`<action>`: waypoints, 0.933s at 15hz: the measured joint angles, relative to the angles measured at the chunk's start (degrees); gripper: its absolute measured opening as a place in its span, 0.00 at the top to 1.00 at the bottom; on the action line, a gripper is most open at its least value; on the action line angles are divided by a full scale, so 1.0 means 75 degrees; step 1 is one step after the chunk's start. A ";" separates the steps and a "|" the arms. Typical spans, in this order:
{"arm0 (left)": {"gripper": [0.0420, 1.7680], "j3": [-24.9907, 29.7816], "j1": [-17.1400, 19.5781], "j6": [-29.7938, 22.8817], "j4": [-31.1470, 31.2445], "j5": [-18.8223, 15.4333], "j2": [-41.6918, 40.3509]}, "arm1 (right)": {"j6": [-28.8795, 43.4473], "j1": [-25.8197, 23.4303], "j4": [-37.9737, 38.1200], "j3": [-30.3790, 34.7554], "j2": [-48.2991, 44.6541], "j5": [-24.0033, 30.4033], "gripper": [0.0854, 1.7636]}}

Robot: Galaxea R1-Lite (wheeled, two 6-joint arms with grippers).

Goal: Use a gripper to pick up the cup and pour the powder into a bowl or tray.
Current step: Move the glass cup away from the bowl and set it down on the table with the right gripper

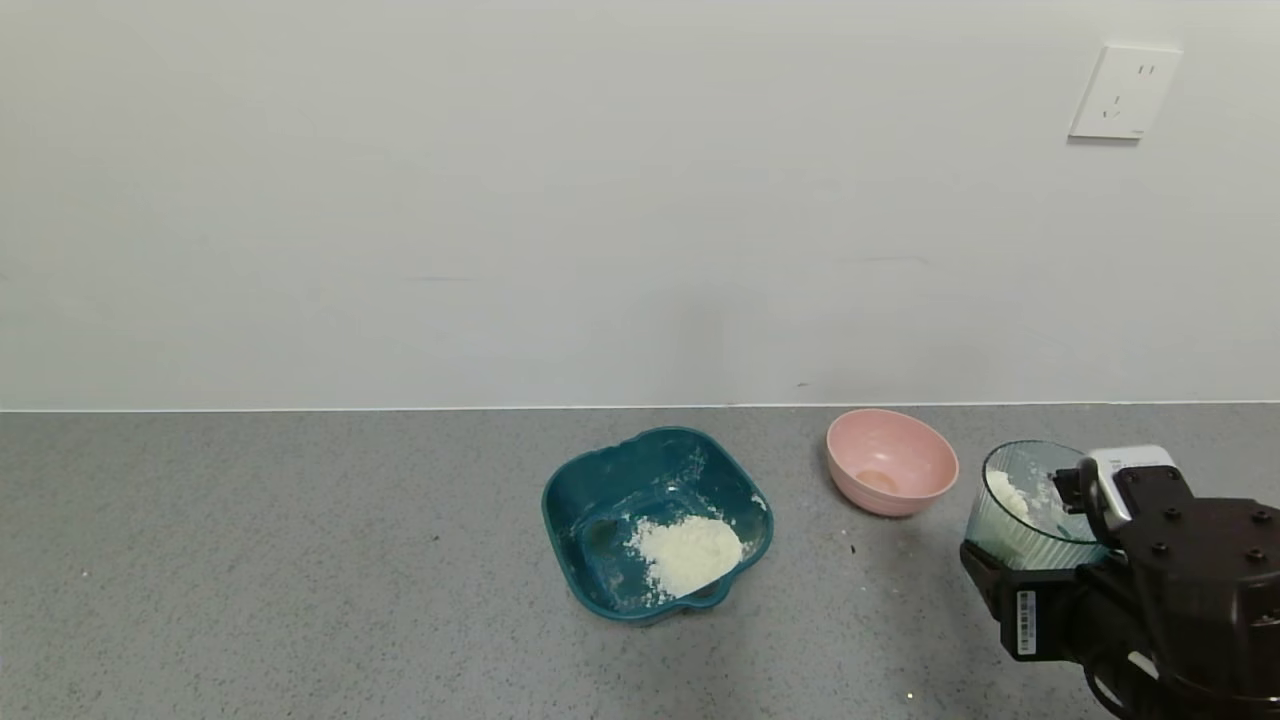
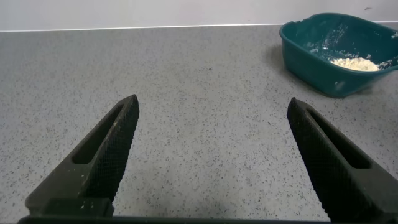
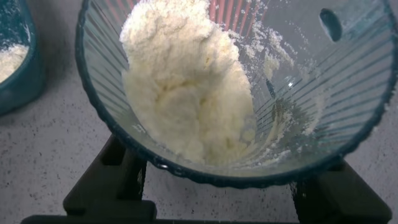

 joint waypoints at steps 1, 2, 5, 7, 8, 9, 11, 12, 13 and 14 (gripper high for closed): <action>0.03 0.0000 0.0000 0.0000 0.0000 -0.0003 0.0000 | 0.0132 -0.0005 -0.0015 0.0086 0.0076 -0.0003 0.28; 0.03 0.0000 0.0000 0.0000 0.0000 0.0000 0.0000 | 0.0262 -0.0008 -0.0023 0.0163 0.0167 0.0002 0.28; 0.03 0.0000 0.0000 -0.0003 0.0000 0.0000 0.0000 | 0.0471 -0.0029 -0.0021 0.0299 0.0414 0.0229 0.28; 0.03 0.0000 0.0000 -0.0003 0.0000 0.0000 0.0000 | 0.0492 -0.0044 -0.0018 0.0384 0.0595 0.0346 0.28; 0.03 0.0000 0.0000 0.0000 0.0000 0.0000 0.0000 | 0.0556 -0.0052 -0.0033 0.0419 0.0697 0.0358 0.28; 0.03 0.0000 0.0000 -0.0003 -0.0003 0.0000 0.0000 | 0.0699 -0.0052 -0.0033 0.0439 0.0808 0.0361 0.28; 0.03 0.0000 0.0000 0.0000 -0.0003 0.0000 0.0000 | 0.0909 -0.0049 -0.0037 0.0457 0.1073 0.0353 0.28; 0.03 0.0000 0.0000 0.0000 0.0000 0.0000 0.0000 | 0.0977 -0.0049 -0.0050 0.0460 0.1204 0.0354 0.28; 0.03 0.0000 0.0000 0.0000 0.0000 0.0000 0.0000 | 0.1021 -0.0041 -0.0052 0.0460 0.1330 0.0416 0.28; 0.03 0.0000 0.0000 0.0000 0.0000 0.0000 0.0000 | 0.1026 -0.0041 -0.0055 0.0457 0.1422 0.0562 0.28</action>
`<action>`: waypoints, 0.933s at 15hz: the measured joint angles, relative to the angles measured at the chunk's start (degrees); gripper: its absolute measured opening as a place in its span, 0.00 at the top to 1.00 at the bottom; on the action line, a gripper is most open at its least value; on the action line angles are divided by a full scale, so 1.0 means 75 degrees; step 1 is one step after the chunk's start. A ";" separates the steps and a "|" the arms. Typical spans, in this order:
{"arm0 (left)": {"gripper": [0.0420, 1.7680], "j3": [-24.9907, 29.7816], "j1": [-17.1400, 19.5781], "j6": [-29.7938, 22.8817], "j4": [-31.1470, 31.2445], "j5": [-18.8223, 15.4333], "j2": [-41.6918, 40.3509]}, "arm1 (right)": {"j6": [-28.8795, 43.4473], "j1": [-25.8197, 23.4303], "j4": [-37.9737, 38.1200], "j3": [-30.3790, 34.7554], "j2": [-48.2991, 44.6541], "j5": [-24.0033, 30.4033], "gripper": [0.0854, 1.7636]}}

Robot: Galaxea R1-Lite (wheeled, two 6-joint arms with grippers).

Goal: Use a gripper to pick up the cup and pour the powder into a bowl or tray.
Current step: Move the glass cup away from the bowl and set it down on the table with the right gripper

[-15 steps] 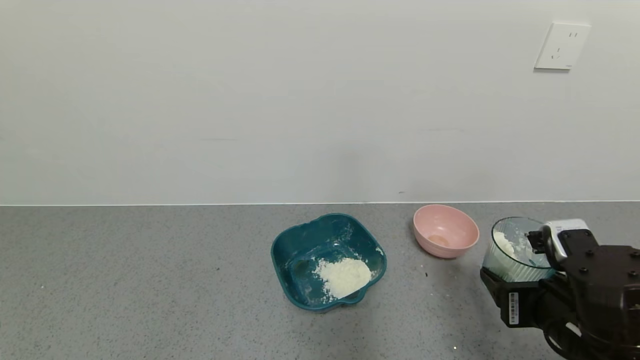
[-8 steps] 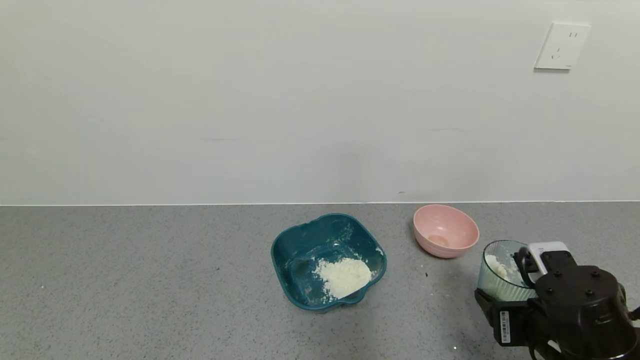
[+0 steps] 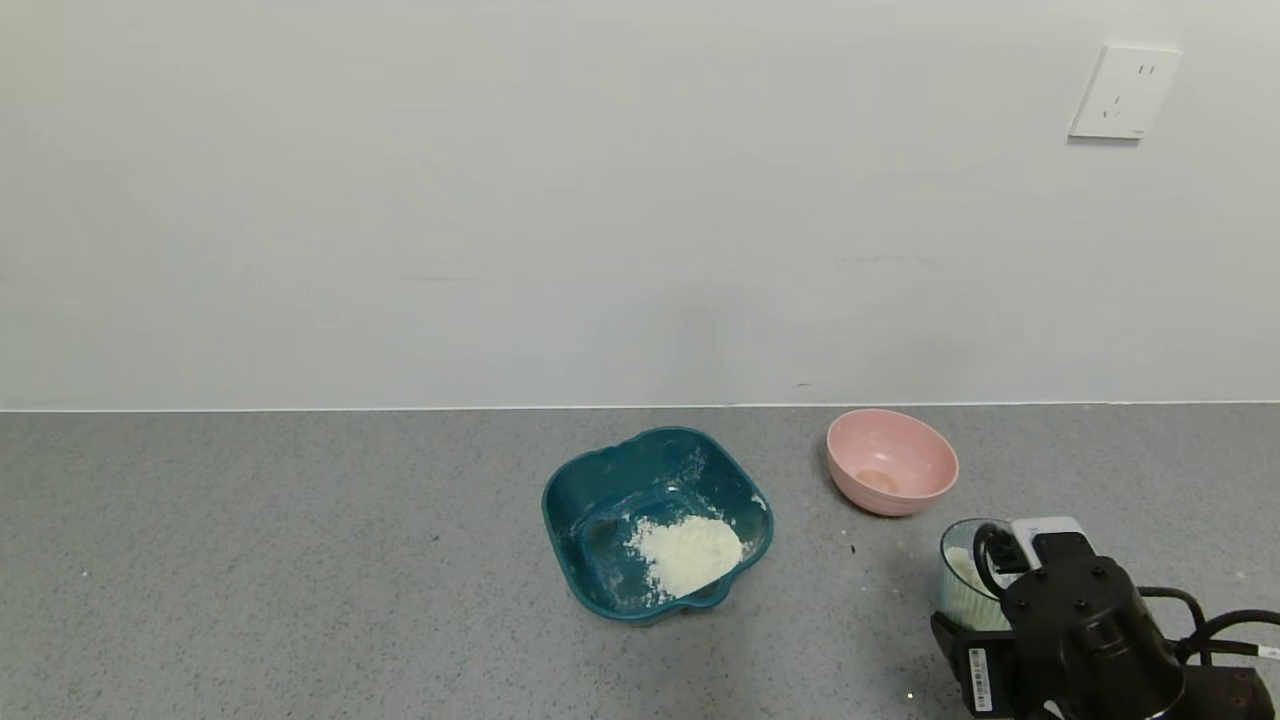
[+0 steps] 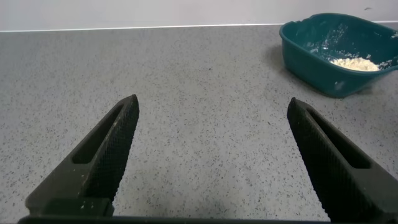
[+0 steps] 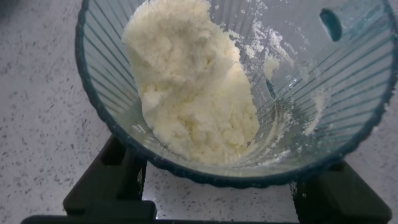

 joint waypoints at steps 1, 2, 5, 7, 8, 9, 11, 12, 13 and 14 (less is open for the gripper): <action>0.03 0.0000 0.0000 0.0000 0.0000 0.0000 0.0000 | 0.0003 -0.0018 -0.0003 -0.0029 0.0080 0.0089 0.28; 0.03 0.0000 0.0000 0.0000 -0.0003 0.0000 0.0000 | 0.0000 -0.0075 -0.0010 -0.0067 0.0176 0.0137 0.28; 0.03 -0.0003 0.0000 0.0000 0.0000 0.0000 0.0000 | -0.0003 -0.0215 -0.0460 -0.0102 0.0566 0.0206 0.28; 0.03 -0.0003 0.0000 -0.0003 0.0000 0.0000 0.0000 | -0.0029 -0.0291 -0.0866 -0.0060 0.0863 0.0317 0.28; 0.03 -0.0003 0.0000 0.0000 0.0000 0.0000 0.0000 | -0.0044 -0.0341 -0.0944 -0.0070 0.0992 0.0343 0.28; 0.03 -0.0003 0.0000 0.0000 0.0000 -0.0003 0.0000 | -0.0049 -0.0369 -0.0951 -0.0096 0.1087 0.0349 0.28; 0.03 -0.0003 0.0000 0.0000 0.0000 0.0000 0.0000 | -0.0067 -0.0397 -0.0956 -0.0158 0.1222 0.0393 0.28; 0.03 -0.0003 0.0000 0.0000 0.0000 0.0000 0.0000 | -0.0075 -0.0401 -0.0951 -0.0184 0.1256 0.0475 0.28; 0.03 -0.0003 0.0000 0.0000 0.0003 0.0000 0.0000 | -0.0085 -0.0416 -0.0941 -0.0215 0.1282 0.0530 0.28; 0.03 -0.0003 0.0000 0.0000 0.0000 0.0000 0.0000 | -0.0114 -0.0452 -0.0941 -0.0257 0.1300 0.0562 0.28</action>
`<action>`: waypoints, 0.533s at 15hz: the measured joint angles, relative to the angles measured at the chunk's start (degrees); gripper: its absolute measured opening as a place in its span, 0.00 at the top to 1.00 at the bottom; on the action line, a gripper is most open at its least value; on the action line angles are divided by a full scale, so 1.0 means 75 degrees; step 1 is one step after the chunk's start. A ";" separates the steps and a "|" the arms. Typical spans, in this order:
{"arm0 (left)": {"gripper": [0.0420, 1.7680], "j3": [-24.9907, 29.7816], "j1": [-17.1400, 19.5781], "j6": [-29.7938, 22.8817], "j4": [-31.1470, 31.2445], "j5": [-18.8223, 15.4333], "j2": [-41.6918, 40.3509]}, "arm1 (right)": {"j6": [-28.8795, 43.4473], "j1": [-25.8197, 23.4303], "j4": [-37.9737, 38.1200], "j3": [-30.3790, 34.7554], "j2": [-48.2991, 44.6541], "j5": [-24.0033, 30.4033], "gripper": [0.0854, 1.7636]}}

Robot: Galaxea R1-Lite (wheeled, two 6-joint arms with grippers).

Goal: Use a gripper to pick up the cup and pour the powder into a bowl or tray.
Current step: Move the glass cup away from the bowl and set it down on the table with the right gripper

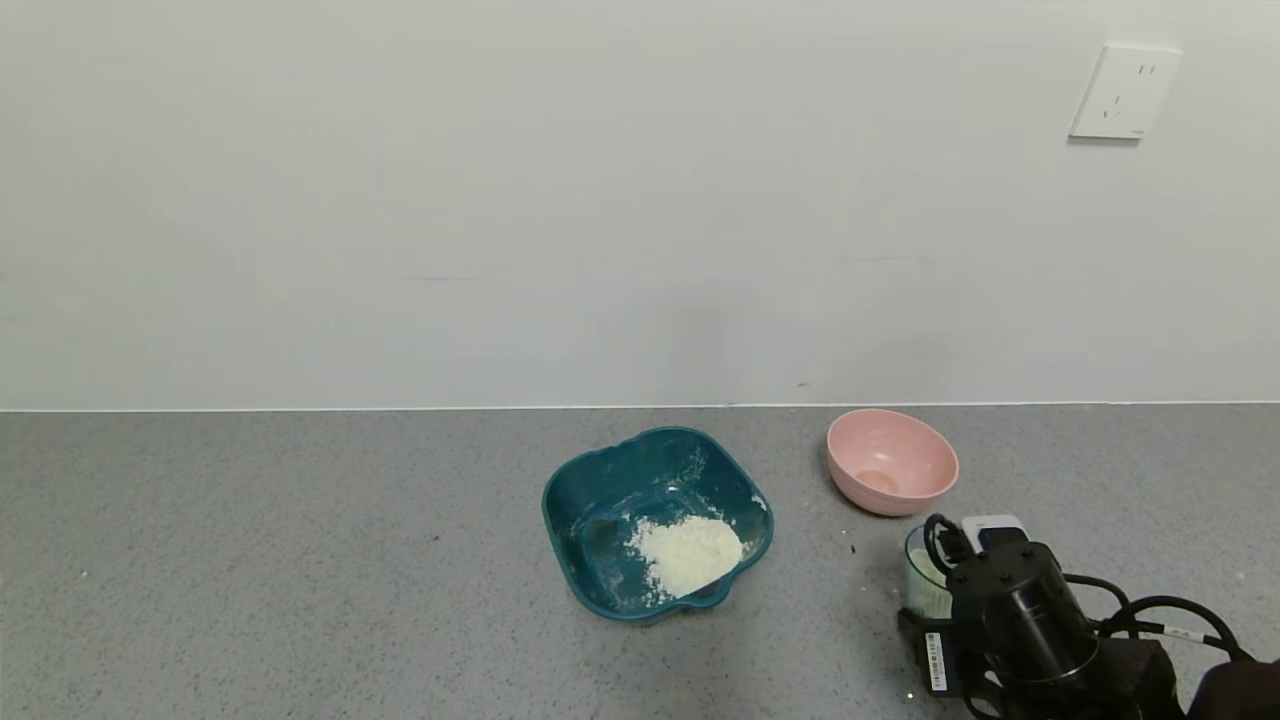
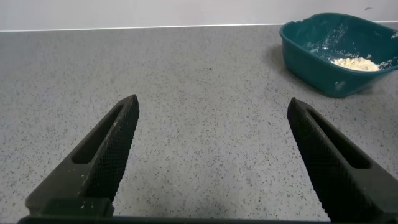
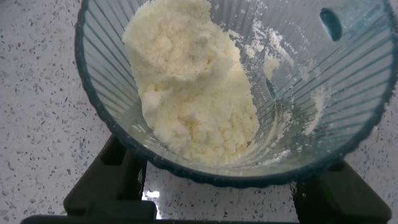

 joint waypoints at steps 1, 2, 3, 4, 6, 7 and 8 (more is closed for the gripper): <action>0.03 0.0000 0.0000 0.0000 0.0000 0.0000 0.0000 | -0.0034 -0.0023 -0.0003 -0.0029 0.0015 0.0008 0.28; 0.03 0.0000 0.0000 0.0000 -0.0003 0.0000 0.0000 | -0.0063 -0.0046 -0.0003 -0.0063 0.0036 0.0008 0.28; 0.03 0.0000 0.0000 0.0000 -0.0003 0.0000 0.0000 | -0.0073 -0.0059 -0.0003 -0.0104 0.0055 0.0008 0.28; 0.03 0.0000 0.0000 0.0000 -0.0003 -0.0003 0.0000 | -0.0073 -0.0070 0.0003 -0.0151 0.0078 0.0008 0.28; 0.03 0.0000 0.0000 0.0000 0.0000 0.0000 0.0000 | -0.0073 -0.0093 0.0003 -0.0218 0.0140 0.0005 0.28; 0.03 0.0000 0.0000 0.0000 -0.0003 0.0000 0.0000 | -0.0073 -0.0099 0.0000 -0.0244 0.0176 0.0003 0.28; 0.03 0.0000 0.0000 0.0000 0.0000 0.0000 0.0000 | -0.0073 -0.0111 -0.0003 -0.0270 0.0210 0.0005 0.28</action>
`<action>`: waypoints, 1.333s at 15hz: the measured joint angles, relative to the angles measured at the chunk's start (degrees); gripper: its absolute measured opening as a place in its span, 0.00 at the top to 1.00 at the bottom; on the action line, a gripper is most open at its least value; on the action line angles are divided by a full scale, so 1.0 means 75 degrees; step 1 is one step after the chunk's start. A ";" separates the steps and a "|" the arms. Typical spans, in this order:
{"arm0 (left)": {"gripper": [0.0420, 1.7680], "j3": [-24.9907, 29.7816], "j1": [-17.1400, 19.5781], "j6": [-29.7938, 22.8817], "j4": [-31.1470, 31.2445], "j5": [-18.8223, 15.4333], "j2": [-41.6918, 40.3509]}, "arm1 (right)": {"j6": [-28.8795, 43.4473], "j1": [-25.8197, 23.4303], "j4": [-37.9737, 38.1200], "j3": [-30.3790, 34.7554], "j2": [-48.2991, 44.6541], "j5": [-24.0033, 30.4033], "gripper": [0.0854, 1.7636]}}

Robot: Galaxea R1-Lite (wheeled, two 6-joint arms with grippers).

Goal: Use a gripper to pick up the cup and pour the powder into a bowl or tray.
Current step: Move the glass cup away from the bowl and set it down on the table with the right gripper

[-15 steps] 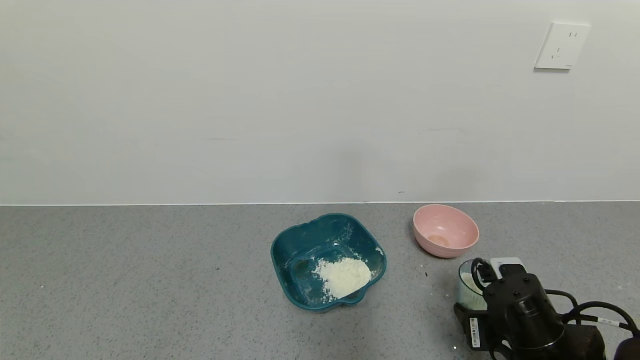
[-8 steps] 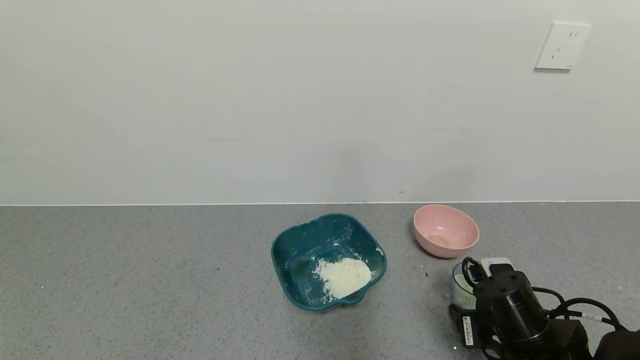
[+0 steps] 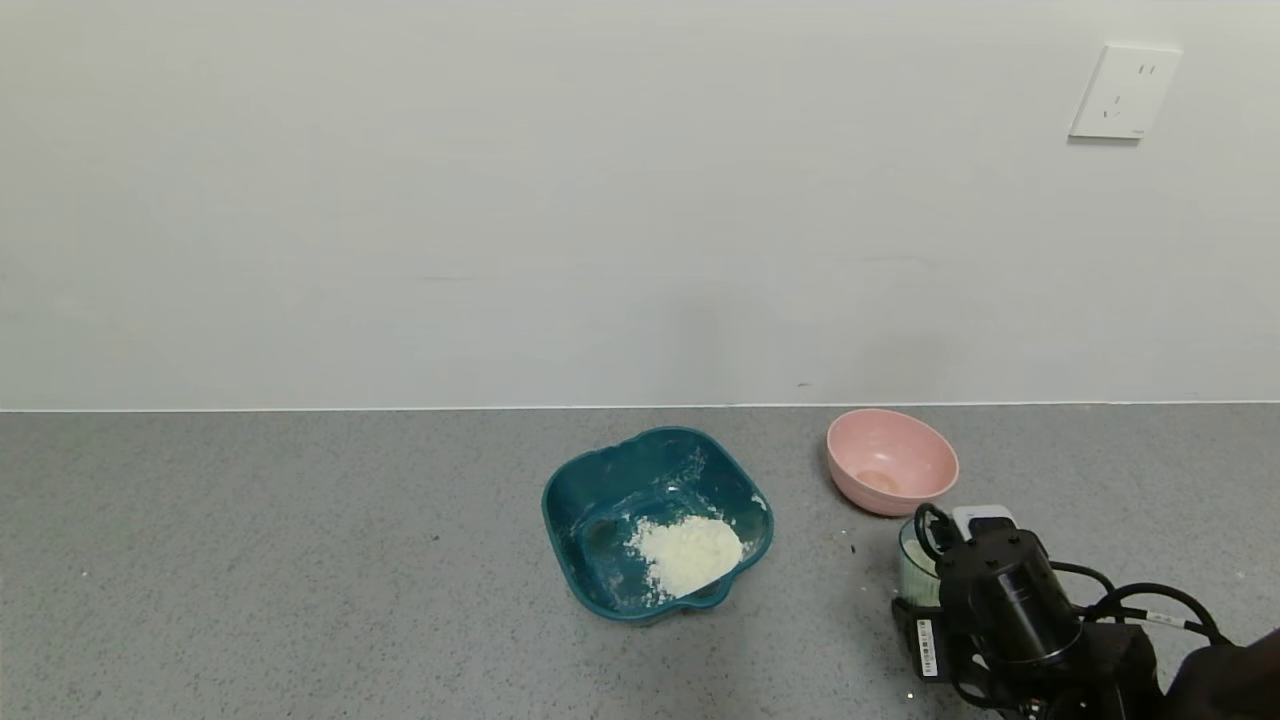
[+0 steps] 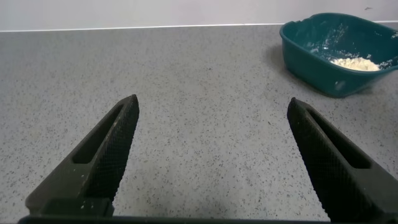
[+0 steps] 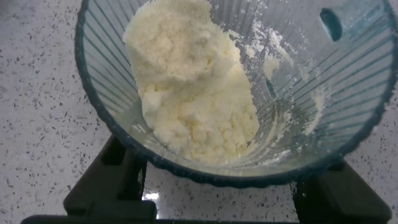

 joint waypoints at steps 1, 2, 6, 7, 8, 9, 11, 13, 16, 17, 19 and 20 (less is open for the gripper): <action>0.03 0.0000 0.0000 0.0000 -0.0003 0.0000 0.0000 | -0.0005 -0.0008 0.0003 -0.0026 0.0037 0.0000 0.28; 0.03 0.0000 0.0000 -0.0003 0.0000 0.0000 0.0000 | -0.0005 -0.0011 0.0003 -0.0055 0.0076 0.0000 0.28; 0.03 0.0000 0.0000 0.0000 0.0000 0.0000 0.0000 | -0.0015 -0.0018 0.0008 -0.0153 0.0154 0.0000 0.28; 0.03 0.0000 0.0000 0.0000 0.0000 0.0000 0.0000 | -0.0016 -0.0020 0.0011 -0.0164 0.0176 0.0000 0.28; 0.03 0.0000 0.0000 0.0000 0.0000 0.0000 0.0000 | -0.0093 -0.0020 0.0007 -0.0172 0.0187 0.0000 0.28; 0.03 0.0000 0.0000 0.0000 -0.0003 0.0000 0.0000 | -0.0141 -0.0020 0.0003 -0.0172 0.0195 -0.0002 0.28; 0.03 0.0000 0.0000 0.0000 0.0000 0.0000 0.0000 | -0.0154 -0.0029 -0.0011 -0.0180 0.0210 -0.0002 0.28; 0.03 0.0000 0.0000 0.0000 0.0000 0.0000 0.0000 | -0.0166 -0.0033 -0.0015 -0.0190 0.0216 -0.0002 0.22; 0.03 0.0000 0.0000 0.0000 0.0000 0.0000 0.0000 | -0.0159 -0.0033 -0.0015 -0.0202 0.0216 -0.0002 0.16; 0.03 0.0000 0.0000 0.0000 0.0000 0.0000 0.0000 | -0.0163 -0.0033 -0.0015 -0.0205 0.0216 -0.0002 0.14; 0.03 0.0000 0.0000 0.0000 -0.0003 0.0000 0.0000 | -0.0156 -0.0033 -0.0015 -0.0208 0.0216 -0.0002 0.12; 0.03 0.0000 0.0000 0.0000 0.0000 -0.0003 0.0000 | -0.0154 -0.0033 -0.0015 -0.0208 0.0213 0.0000 0.11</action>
